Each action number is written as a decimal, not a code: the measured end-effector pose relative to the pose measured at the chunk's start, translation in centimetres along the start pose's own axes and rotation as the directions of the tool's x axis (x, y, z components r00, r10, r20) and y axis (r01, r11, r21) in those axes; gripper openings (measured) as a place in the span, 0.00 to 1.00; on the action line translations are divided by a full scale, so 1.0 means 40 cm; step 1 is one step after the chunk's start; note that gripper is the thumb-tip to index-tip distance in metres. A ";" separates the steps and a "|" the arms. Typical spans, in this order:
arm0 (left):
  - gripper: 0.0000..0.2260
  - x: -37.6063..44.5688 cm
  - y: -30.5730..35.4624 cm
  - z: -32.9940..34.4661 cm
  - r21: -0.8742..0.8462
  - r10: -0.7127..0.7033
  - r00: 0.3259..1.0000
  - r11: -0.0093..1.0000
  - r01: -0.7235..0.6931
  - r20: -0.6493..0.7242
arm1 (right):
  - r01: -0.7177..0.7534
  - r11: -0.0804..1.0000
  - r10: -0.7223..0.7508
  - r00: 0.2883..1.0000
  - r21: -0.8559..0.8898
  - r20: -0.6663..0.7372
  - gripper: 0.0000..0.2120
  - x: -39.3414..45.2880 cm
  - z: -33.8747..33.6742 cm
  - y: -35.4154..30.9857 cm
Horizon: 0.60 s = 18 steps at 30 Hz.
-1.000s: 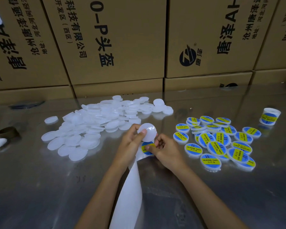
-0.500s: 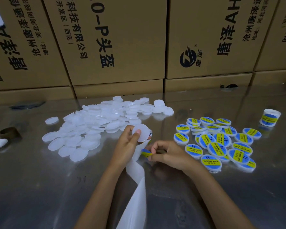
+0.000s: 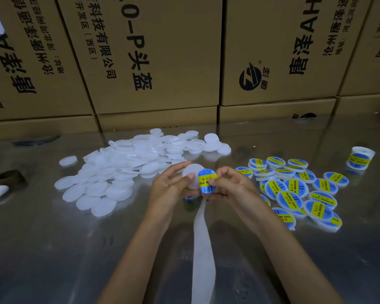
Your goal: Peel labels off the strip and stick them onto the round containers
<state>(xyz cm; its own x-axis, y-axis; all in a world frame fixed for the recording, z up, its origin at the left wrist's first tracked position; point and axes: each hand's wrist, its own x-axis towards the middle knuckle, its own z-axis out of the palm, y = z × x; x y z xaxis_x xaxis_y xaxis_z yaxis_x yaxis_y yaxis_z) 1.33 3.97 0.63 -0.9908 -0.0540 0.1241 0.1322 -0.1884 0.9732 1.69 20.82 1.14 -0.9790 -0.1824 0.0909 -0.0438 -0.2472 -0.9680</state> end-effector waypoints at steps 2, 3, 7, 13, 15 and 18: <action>0.13 -0.007 0.004 0.009 0.007 -0.012 1.000 1.000 0.012 0.027 | 0.018 0.999 -0.019 0.999 -0.034 -0.037 0.09 0.002 0.008 0.002; 0.13 -0.009 0.004 0.012 0.009 -0.018 0.999 1.000 0.018 0.036 | 0.029 0.998 -0.032 0.998 -0.050 -0.056 0.10 0.004 0.010 0.003; 0.15 -0.008 0.005 0.017 -0.020 -0.061 0.995 0.998 0.063 0.081 | 0.063 0.994 -0.073 0.990 -0.086 -0.119 0.10 0.007 0.017 0.010; 0.17 -0.003 -0.001 0.024 -0.039 -0.090 0.988 0.995 0.096 0.128 | 0.089 0.989 -0.112 0.974 -0.122 -0.198 0.14 0.009 0.032 0.020; 0.18 -0.005 -0.002 0.026 -0.026 -0.074 0.988 0.997 0.078 0.133 | 0.091 0.987 -0.118 0.969 -0.130 -0.216 0.15 0.010 0.035 0.024; 0.17 -0.009 0.000 0.032 -0.029 -0.046 0.990 0.998 0.050 0.137 | 0.095 0.987 -0.122 0.967 -0.127 -0.226 0.15 0.010 0.034 0.026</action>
<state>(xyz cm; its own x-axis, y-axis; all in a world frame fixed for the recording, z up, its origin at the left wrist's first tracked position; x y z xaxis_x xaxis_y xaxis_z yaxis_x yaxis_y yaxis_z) 1.66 5.24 0.83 -0.9905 0.0892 0.1046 0.0829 -0.2193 0.9721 1.52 19.20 0.49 -0.9858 0.0688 0.1531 -0.1615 -0.1411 -0.9767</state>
